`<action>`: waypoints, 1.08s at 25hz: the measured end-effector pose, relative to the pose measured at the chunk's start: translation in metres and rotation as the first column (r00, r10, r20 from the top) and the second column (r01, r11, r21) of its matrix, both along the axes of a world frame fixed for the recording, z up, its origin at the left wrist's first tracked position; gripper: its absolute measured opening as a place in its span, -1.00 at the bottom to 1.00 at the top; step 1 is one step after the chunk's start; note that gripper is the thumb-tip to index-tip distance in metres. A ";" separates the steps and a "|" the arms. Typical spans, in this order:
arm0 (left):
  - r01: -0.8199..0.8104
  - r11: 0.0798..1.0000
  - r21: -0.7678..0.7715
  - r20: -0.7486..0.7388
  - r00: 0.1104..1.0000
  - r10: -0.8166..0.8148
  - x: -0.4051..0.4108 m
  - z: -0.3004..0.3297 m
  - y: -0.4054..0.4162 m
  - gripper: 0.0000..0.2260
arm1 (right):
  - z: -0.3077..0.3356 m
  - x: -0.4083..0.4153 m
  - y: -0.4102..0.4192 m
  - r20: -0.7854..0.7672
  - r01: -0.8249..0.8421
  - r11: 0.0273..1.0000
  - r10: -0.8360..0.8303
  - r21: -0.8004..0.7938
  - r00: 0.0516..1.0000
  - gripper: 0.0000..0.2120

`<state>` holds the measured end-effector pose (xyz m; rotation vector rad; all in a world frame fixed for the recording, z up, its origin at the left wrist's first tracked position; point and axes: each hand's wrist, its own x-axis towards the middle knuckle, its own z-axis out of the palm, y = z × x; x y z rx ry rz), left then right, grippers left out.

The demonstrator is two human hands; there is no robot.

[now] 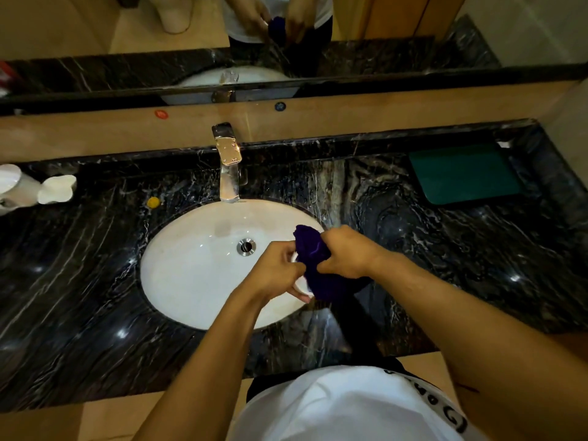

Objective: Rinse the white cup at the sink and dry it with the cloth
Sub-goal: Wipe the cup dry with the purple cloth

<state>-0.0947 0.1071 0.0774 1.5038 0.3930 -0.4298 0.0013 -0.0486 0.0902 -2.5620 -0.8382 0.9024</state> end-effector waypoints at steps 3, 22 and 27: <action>0.146 0.988 0.041 -0.043 0.989 -0.144 0.017 0.007 0.013 -0.62 | -0.003 0.001 -0.009 -0.035 0.055 0.995 -0.052 0.085 0.998 -0.81; 0.044 0.916 0.399 0.006 0.999 -0.051 0.035 0.002 0.006 -0.85 | -0.008 -0.001 -0.007 -0.088 0.295 0.912 -0.282 0.285 0.955 -0.85; -0.455 0.828 0.329 0.194 0.890 0.412 0.020 -0.010 -0.036 -0.82 | -0.018 -0.012 0.008 -0.282 0.704 0.604 -0.649 0.374 0.706 -0.84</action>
